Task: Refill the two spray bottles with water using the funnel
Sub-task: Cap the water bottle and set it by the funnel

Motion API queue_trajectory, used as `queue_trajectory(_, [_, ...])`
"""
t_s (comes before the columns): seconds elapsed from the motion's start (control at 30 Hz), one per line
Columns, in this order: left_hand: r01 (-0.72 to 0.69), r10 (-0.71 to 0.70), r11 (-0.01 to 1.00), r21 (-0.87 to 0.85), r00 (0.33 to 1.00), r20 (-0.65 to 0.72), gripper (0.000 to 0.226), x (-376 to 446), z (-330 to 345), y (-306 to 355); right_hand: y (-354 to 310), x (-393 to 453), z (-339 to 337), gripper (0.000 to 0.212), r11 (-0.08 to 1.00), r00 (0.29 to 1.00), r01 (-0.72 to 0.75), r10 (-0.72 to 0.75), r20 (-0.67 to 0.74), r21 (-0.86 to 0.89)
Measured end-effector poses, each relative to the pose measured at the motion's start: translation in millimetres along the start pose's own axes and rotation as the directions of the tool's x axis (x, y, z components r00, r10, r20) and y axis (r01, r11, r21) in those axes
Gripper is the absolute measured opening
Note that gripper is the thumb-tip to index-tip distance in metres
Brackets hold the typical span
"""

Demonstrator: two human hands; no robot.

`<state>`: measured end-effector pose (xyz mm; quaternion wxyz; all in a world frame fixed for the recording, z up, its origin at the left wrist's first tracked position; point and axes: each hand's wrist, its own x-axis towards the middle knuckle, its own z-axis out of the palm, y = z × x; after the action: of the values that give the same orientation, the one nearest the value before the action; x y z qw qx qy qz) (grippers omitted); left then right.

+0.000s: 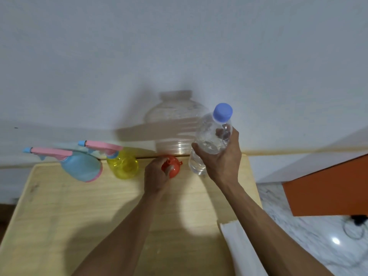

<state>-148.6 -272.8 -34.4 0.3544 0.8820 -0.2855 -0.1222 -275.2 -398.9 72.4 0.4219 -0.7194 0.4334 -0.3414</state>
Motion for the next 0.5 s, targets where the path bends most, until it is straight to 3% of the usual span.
queue_trajectory(0.37, [0.062, -0.062, 0.998, -0.006, 0.997, 0.041, 0.033, 0, 2, -6, -3, -4, -3, 0.09, 1.0, 0.999, 0.006, -0.007, 0.042, 0.024])
queue_trajectory(0.5, [0.092, -0.089, 0.995, -0.029, 0.993, 0.078, 0.048, -4, -3, -6, 1, -6, -11, 0.103, 0.999, 0.994, -0.022, 0.019, 0.104, 0.031])
